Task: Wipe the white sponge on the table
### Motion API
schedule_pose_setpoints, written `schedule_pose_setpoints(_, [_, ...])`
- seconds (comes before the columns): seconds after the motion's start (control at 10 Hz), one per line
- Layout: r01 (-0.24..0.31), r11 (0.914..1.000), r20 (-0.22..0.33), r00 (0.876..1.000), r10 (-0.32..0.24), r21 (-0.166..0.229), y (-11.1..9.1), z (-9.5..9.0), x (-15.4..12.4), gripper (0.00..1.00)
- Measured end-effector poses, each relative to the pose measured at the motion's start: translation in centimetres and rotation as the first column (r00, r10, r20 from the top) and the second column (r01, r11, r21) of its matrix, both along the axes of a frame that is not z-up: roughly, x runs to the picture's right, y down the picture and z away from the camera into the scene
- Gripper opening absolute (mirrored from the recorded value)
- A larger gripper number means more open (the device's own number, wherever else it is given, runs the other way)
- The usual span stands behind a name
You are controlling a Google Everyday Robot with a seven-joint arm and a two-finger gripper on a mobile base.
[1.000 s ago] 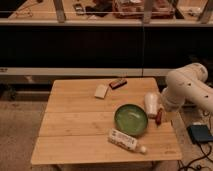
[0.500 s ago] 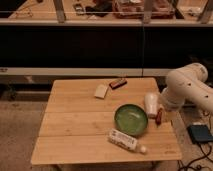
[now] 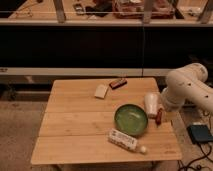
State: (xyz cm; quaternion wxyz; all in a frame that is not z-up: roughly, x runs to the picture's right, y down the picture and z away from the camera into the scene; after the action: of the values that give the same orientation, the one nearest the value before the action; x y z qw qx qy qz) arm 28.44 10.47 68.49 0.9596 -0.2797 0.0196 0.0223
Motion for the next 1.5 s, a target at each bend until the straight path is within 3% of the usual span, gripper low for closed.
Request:
schedule_pose_setpoints(0.9, [0.003,1.0,0.0,1.0,-0.003,0.001,0.0,-0.1,0.0,0.65])
schedule_pose_setpoints(1.1, [0.07,0.9974,0.03,0.997,-0.07,0.018,-1.3,0.4,-0.9,0.65])
schedule_pose_setpoints(1.2, [0.142,0.9893,0.068,0.987,-0.144,0.034,-2.6,1.1,-2.0,0.65])
schedule_pose_setpoints(1.3, [0.212,0.9755,0.108,0.97,-0.218,0.058,-4.3,1.9,-3.5,0.65])
schedule_pose_setpoints(1.4, [0.311,0.9443,0.171,0.93,-0.326,0.108,-7.0,3.2,-6.1,0.65])
schedule_pose_setpoints(1.5, [0.353,0.9242,0.211,0.902,-0.378,0.146,-8.6,3.6,-7.6,0.65])
